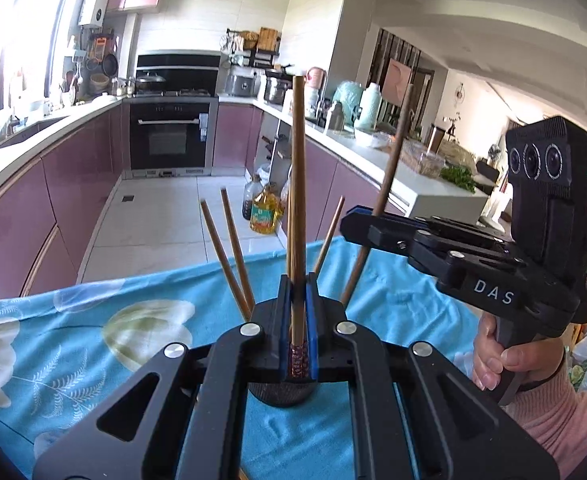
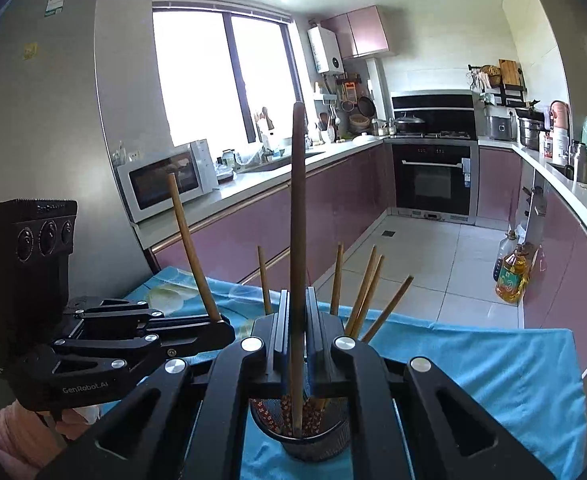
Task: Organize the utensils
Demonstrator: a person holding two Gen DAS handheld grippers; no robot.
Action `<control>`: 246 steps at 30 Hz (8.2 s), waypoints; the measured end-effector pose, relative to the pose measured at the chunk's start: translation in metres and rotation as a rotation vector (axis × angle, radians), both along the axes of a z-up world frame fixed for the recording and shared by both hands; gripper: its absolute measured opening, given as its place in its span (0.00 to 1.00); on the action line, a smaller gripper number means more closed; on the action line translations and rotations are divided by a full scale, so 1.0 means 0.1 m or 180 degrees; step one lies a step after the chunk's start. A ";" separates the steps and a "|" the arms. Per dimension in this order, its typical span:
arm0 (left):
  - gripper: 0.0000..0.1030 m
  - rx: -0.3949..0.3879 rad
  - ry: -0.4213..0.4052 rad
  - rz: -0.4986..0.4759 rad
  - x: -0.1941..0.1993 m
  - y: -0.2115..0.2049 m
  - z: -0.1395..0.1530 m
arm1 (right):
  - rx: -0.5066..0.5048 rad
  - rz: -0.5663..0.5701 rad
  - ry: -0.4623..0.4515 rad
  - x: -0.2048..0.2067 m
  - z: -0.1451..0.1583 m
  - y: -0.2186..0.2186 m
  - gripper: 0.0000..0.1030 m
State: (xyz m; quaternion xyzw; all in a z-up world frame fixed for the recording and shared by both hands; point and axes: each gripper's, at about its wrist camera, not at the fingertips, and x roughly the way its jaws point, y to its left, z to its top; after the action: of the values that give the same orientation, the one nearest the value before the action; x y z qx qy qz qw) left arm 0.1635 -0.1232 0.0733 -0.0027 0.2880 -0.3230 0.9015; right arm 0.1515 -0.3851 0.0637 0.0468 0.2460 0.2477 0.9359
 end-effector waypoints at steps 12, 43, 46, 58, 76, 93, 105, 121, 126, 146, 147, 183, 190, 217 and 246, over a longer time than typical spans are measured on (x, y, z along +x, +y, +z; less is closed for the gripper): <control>0.08 0.0237 0.0294 -0.0050 0.26 -0.22 -0.44 | -0.0206 0.0060 0.0458 0.23 -0.38 0.14 0.07; 0.41 0.0403 0.0319 0.0519 -0.19 0.68 -0.98 | 0.0140 0.0426 0.0479 -0.45 -0.67 0.23 0.51; 0.41 0.0485 0.0515 0.0547 -0.24 0.79 -1.23 | 0.0086 0.0512 0.0701 -0.45 -0.90 0.39 0.51; 0.41 0.0638 0.0786 0.0438 -0.44 0.78 -1.69 | 0.0053 0.0566 0.1159 -0.46 -1.35 0.70 0.53; 0.35 0.0725 0.0794 0.0567 -0.48 0.79 -1.70 | -0.0161 0.0546 0.1213 -0.47 -1.47 0.90 0.54; 0.32 0.0596 0.0840 0.0661 -0.50 0.98 -1.72 | -0.0788 0.0397 0.1109 -0.29 -1.53 1.32 0.34; 0.29 0.0591 0.0863 0.0555 -0.41 0.89 -1.71 | -0.0806 0.0362 0.1263 -0.25 -1.53 1.13 0.20; 0.09 0.0592 0.0934 0.0636 -0.24 0.82 -1.73 | -0.0926 0.0413 0.1269 -0.24 -1.51 1.10 0.12; 0.11 0.0616 0.0949 0.0627 -0.19 0.81 -1.74 | -0.0978 0.0355 0.1259 -0.23 -1.52 1.09 0.12; 0.07 0.0369 0.0868 0.0590 -0.34 0.79 -1.53 | -0.0189 0.0408 0.0973 -0.43 -1.23 0.75 0.05; 0.07 0.0336 0.0858 0.0568 -0.36 0.79 -1.50 | -0.0165 0.0415 0.0948 -0.44 -1.20 0.75 0.05; 0.07 -0.0099 0.0477 0.0281 -0.63 0.67 -0.90 | 0.0348 0.0307 0.0520 -0.70 -0.91 0.36 0.05; 0.07 -0.0133 0.0425 0.0259 -0.64 0.64 -0.84 | 0.0388 0.0271 0.0456 -0.71 -0.85 0.29 0.05; 0.07 -0.0095 0.0323 0.0211 -0.61 0.52 -0.73 | 0.0412 0.0190 0.0290 -0.76 -0.67 0.14 0.05; 0.07 -0.0112 0.0179 0.0175 -0.54 0.39 -0.55 | 0.0397 0.0094 0.0120 -0.79 -0.52 0.08 0.05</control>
State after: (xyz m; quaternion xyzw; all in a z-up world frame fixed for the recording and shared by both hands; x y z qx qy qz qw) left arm 0.1096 -0.0841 0.0181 -0.0356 0.3074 -0.3030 0.9014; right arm 0.0725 -0.3770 0.0115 0.1060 0.2484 0.2755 0.9226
